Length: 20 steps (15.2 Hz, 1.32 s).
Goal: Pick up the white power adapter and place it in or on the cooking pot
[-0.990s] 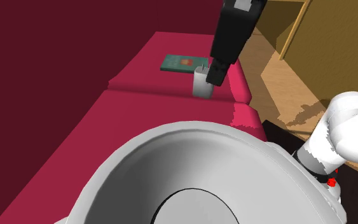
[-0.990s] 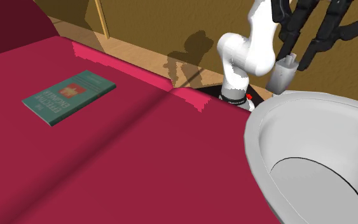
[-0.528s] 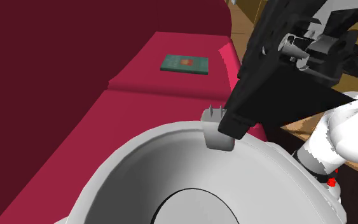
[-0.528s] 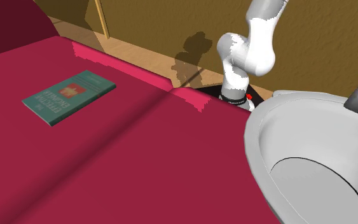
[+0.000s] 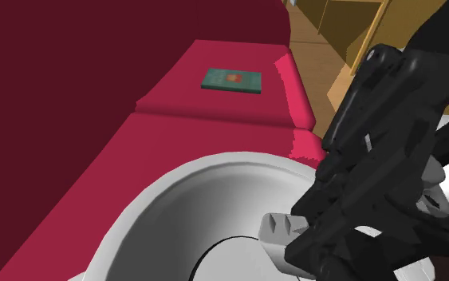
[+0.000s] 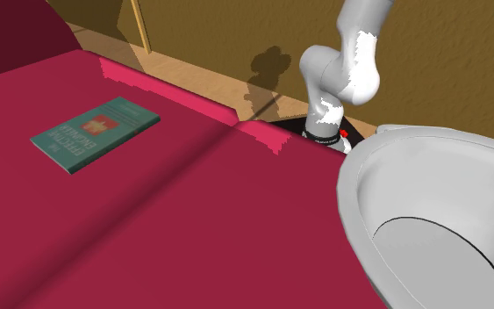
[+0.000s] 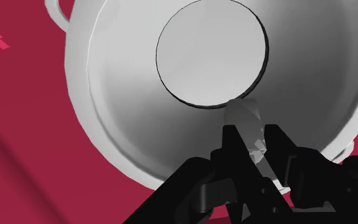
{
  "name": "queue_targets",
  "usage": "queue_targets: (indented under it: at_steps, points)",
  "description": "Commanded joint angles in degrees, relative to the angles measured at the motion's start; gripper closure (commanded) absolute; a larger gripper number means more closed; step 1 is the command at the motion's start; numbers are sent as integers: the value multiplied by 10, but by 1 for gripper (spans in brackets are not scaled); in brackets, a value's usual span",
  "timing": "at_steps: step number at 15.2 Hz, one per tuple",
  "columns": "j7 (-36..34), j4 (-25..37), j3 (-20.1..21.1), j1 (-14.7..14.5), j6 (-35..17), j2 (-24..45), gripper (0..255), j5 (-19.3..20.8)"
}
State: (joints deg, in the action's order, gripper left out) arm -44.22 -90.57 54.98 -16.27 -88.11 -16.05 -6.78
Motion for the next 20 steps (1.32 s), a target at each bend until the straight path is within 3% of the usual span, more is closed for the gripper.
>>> queue_targets:
  at_steps: [1, 12, 20]
  points:
    - [5, -26, -7, -4, -18, -11, 255, -8]
    - [20, -134, -21, -22, -99, -47, 255, -35]
    - [20, -134, -21, -22, -99, -47, 255, -35]
